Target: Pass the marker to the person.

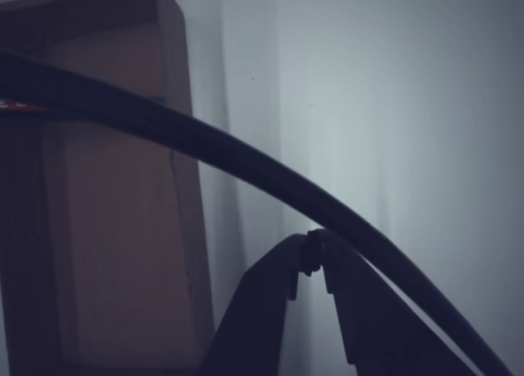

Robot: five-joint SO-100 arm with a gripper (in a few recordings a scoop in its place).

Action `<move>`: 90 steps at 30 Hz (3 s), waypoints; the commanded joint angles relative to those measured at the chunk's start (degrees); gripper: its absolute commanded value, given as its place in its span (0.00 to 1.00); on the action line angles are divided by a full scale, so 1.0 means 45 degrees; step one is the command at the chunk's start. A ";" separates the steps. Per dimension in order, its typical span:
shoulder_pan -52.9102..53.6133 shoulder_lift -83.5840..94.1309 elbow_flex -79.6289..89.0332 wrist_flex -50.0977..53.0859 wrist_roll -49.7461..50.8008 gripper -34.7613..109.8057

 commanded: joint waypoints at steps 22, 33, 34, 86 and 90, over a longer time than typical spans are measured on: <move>-0.1797 -0.4082 -0.6777 -0.0645 -0.2480 0.21; -0.0762 -0.4023 -0.5684 0.0391 0.7715 0.21; -0.0527 -0.4082 -0.5391 0.0645 0.8418 0.21; -0.1387 -1.3789 -1.3105 0.4980 1.7031 0.33; -0.2207 -1.4023 -1.3477 0.4668 1.7891 0.35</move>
